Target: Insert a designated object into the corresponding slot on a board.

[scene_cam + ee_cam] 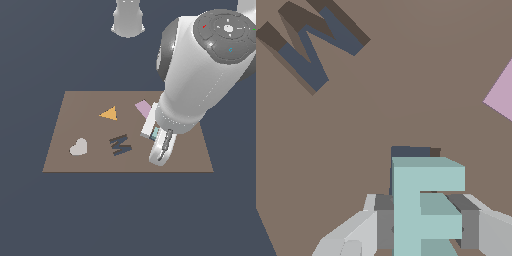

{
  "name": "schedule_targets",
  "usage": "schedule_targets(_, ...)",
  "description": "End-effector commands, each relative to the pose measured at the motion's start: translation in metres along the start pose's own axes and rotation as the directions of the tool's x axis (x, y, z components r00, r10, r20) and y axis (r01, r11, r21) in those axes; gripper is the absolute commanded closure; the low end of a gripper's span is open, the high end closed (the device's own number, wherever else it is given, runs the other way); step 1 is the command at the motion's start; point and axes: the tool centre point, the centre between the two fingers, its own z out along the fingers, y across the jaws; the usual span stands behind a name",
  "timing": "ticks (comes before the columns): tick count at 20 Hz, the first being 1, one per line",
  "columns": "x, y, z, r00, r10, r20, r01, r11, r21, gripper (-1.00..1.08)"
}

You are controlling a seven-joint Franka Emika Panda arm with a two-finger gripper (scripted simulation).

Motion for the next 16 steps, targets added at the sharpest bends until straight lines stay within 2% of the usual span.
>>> schedule_targets(1,0.002,0.0,0.0,1.0,0.029,0.0,-0.029,1.0,0.0,1.08)
schedule_targets(13,0.004,0.0,0.01,0.999,0.048,0.001,-0.048,0.999,-0.001,1.08)
schedule_targets(14,0.004,0.0,0.01,0.999,0.048,0.001,-0.048,0.999,-0.001,-0.92)
schedule_targets(16,0.004,0.0,0.01,0.999,0.048,0.001,-0.048,0.999,-0.001,-0.92)
